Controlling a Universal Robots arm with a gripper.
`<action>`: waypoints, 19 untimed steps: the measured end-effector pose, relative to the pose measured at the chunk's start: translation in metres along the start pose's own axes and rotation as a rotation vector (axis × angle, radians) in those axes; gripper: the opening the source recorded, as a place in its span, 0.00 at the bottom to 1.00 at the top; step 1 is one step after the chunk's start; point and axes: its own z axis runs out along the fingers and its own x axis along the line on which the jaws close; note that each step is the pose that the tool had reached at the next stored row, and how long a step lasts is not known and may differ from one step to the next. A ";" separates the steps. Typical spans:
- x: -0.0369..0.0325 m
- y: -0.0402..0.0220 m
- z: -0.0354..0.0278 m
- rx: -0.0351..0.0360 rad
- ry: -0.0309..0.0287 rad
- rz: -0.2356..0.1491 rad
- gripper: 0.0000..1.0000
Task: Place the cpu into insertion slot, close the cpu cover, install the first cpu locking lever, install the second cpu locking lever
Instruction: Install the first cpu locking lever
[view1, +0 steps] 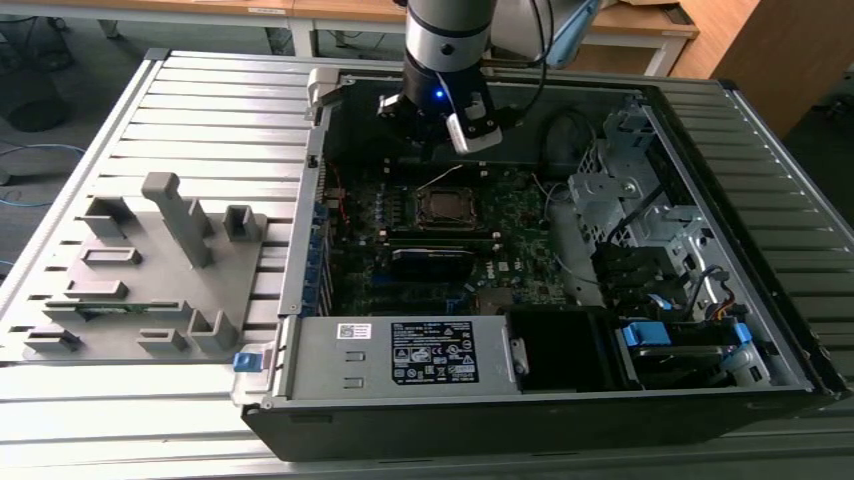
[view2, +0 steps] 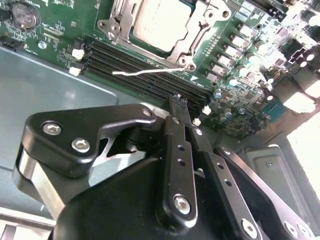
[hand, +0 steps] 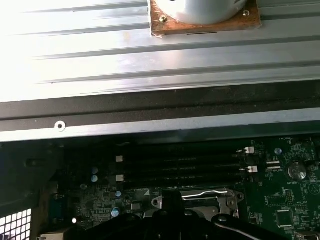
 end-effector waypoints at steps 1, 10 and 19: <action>0.0000 0.0000 0.0000 0.0002 0.0000 0.000 0.11; -0.0008 -0.0008 0.0046 0.0427 -0.0039 0.000 0.11; -0.0079 -0.0006 0.0129 0.0427 -0.0039 0.000 0.11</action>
